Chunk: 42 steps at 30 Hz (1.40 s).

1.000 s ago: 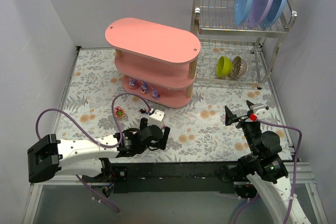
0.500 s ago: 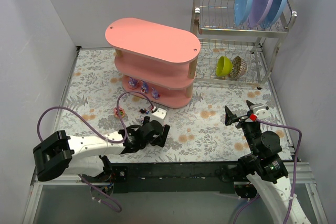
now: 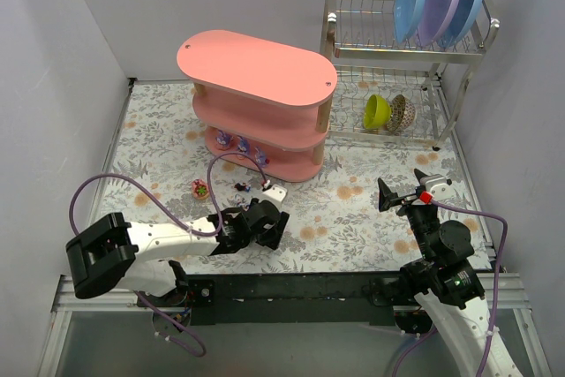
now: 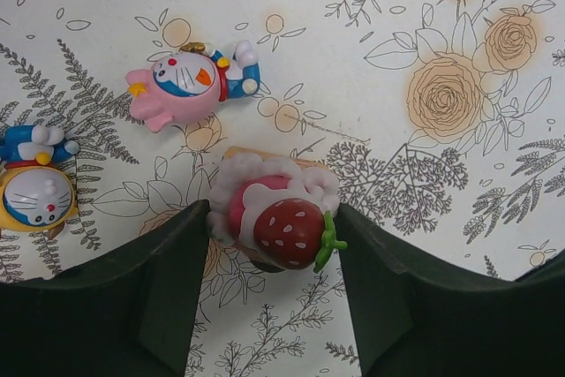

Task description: Place and organize the plastic toys onto the shelf

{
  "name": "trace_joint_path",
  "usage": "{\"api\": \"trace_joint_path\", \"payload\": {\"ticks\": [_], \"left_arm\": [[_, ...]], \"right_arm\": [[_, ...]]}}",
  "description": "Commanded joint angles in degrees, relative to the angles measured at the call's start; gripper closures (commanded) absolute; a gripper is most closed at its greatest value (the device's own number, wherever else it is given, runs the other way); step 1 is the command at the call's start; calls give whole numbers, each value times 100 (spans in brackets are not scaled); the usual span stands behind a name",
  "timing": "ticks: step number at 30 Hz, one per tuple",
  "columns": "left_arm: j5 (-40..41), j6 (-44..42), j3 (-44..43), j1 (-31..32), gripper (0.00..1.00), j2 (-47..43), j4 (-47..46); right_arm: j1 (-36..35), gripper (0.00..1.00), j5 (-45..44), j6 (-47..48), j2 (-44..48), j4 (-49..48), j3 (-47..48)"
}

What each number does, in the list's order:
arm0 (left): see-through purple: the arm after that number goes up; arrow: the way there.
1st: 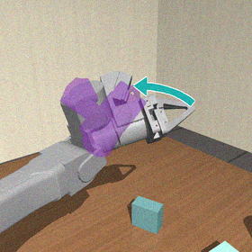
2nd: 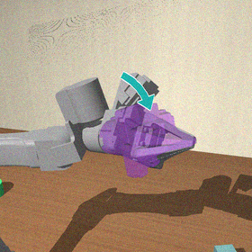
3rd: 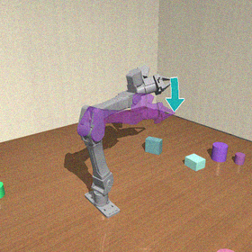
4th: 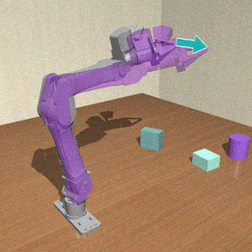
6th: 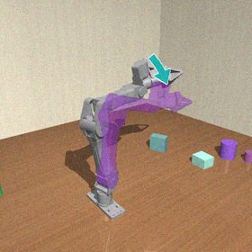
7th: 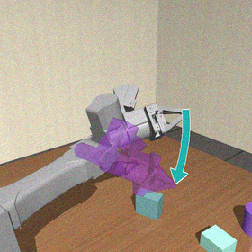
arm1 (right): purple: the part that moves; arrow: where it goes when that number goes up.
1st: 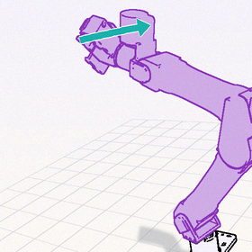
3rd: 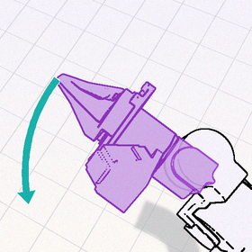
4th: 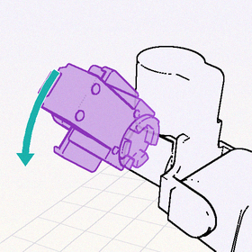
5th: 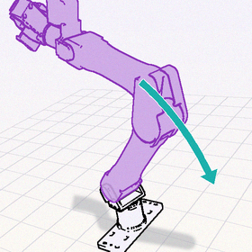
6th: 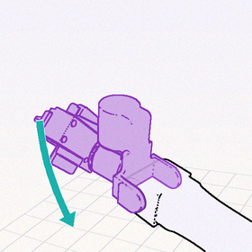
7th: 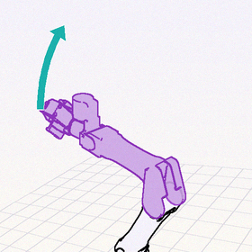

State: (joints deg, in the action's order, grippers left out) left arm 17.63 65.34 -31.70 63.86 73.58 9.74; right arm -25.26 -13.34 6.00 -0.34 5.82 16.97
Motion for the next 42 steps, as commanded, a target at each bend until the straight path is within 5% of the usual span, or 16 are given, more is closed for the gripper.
{"api": "trace_joint_path", "payload": {"ticks": [1,14,22,29,42], "left_arm": [[-172,-65,-248,-22,47,-2,37],[187,233,-617,-22,88,-405,387],[1023,260,-1749,-250,91,-924,1530],[769,-478,-2664,-1619,92,-1092,1944],[-523,-1339,-3281,-4012,93,-837,1373]], "right_arm": [[-41,2,-37,-29,1176,-257,17],[-41,2,-37,-29,1176,-275,-1],[-41,2,-28,-20,1176,-301,-10],[-41,2,-63,-29,1176,-275,8],[-41,2,-45,-29,1176,-275,8]]}}
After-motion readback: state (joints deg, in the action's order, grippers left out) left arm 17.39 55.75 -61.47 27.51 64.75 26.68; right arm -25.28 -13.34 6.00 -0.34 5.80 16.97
